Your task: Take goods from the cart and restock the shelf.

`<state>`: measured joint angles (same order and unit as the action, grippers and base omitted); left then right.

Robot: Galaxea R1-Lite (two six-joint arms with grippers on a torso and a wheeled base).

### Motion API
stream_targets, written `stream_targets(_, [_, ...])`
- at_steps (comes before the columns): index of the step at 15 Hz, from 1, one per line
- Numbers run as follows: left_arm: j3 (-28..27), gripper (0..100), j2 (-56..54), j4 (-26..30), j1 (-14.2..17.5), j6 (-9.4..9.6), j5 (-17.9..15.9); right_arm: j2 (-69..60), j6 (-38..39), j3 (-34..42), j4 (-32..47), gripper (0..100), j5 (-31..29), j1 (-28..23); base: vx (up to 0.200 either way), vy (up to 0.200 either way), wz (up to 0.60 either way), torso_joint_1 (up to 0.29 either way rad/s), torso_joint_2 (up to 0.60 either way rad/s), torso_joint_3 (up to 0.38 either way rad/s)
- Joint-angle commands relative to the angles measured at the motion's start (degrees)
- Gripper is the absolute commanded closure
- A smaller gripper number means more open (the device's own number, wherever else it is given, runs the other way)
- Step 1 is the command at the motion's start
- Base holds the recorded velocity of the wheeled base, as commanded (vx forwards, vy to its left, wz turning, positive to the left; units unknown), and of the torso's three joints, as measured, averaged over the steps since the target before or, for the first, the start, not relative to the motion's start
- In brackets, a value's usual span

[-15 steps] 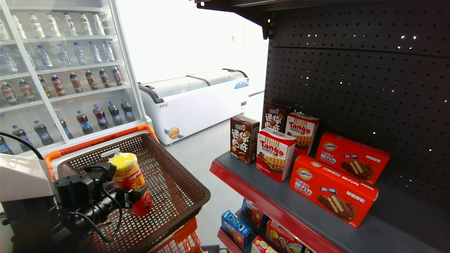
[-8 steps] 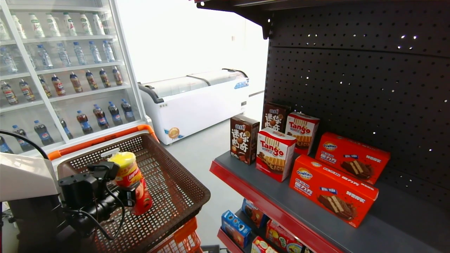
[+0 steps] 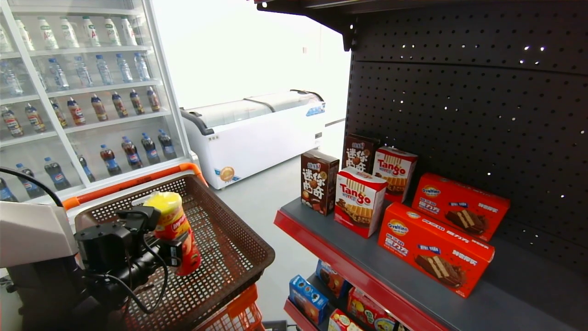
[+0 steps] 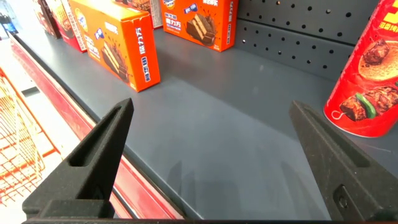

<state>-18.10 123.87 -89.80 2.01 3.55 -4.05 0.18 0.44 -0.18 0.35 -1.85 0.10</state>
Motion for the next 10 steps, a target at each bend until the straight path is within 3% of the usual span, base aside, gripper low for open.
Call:
stream_targets(1, [-0.53,100,-5.74,0.32,-0.43,0.14,-0.17,-0.01,0.0,0.01,0.0,0,0.01,-0.01,0.0,0.0,0.0,0.0,0.0,0.0])
stream_targets(3, [-1.67,100,-11.98,1.82,-0.25,0.23,-0.79,-0.01,0.0,0.01,0.0,0,0.01,-0.01,0.0,0.0,0.0,0.0,0.0,0.0])
stream_targets(5, [-2.99,100,-17.26,6.21,-0.25,0.14,-5.62,-0.01,0.0,0.01,0.0,0,0.01,-0.01,0.0,0.0,0.0,0.0,0.0,0.0])
stream_targets(6, [-3.08,100,-19.02,7.27,-0.43,0.06,-6.41,-0.01,0.0,0.01,0.0,0,0.01,-0.01,0.0,0.0,0.0,0.0,0.0,0.0])
stream_targets(9, [-3.34,100,-27.72,17.29,-2.63,-0.56,-7.38,-0.01,0.0,0.01,0.0,0,0.01,-0.01,0.0,0.0,0.0,0.0,0.0,0.0])
stream_targets(10, [-3.52,100,-29.47,19.48,-3.68,-1.7,-8.96,-0.01,0.0,0.01,0.0,0,0.01,-0.01,0.0,0.0,0.0,0.0,0.0,0.0])
